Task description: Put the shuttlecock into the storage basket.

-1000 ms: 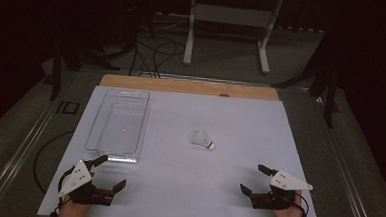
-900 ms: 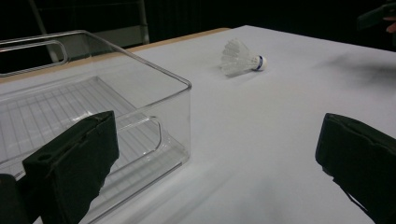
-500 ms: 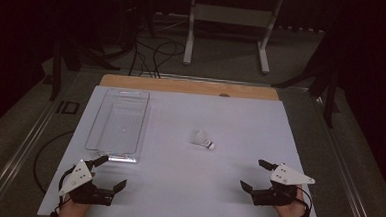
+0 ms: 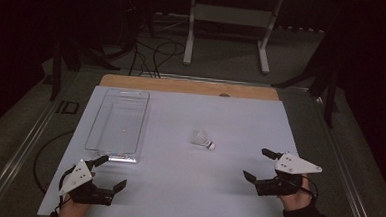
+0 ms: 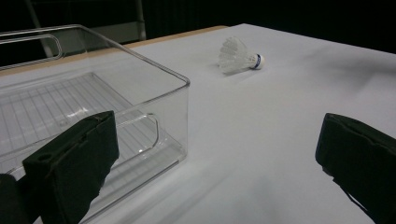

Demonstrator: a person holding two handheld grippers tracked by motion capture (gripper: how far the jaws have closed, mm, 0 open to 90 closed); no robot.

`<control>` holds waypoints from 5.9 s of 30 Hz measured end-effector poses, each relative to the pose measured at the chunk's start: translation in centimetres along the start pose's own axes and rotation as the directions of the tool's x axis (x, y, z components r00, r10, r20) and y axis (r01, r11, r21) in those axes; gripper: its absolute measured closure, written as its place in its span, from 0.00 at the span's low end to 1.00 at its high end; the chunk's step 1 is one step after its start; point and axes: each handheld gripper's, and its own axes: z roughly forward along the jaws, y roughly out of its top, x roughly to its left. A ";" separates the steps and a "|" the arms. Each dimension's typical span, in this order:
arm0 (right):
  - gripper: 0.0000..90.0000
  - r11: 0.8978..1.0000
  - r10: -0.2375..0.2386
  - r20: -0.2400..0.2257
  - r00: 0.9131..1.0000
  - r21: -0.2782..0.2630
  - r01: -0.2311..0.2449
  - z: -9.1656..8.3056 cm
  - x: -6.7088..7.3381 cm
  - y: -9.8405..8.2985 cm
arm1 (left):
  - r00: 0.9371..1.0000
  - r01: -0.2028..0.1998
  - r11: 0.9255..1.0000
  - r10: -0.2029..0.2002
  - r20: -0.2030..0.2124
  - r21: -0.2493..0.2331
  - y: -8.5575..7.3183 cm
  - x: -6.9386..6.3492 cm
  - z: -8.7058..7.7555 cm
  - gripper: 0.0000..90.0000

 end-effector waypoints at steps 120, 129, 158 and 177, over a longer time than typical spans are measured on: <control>0.08 0.893 -0.072 -0.296 0.952 0.406 0.194 15.8 -3.3 4.2 | 1.000 -0.003 1.000 0.003 0.021 0.013 -0.1 0.0 0.3 0.00; 0.09 0.852 -0.044 -0.284 0.958 0.490 0.185 16.7 -3.2 3.5 | 1.000 -0.005 1.000 0.005 0.020 0.015 -0.1 -0.1 0.3 0.00; 0.19 0.731 0.051 -0.230 0.972 0.672 0.121 19.6 -3.2 3.0 | 1.000 -0.007 1.000 0.006 0.024 0.020 -0.2 -0.1 0.4 0.00; 0.50 0.719 -0.019 -0.222 0.975 0.674 0.167 21.7 -2.5 4.3 | 1.000 -0.008 1.000 0.007 0.030 0.021 -0.2 -0.1 0.5 0.00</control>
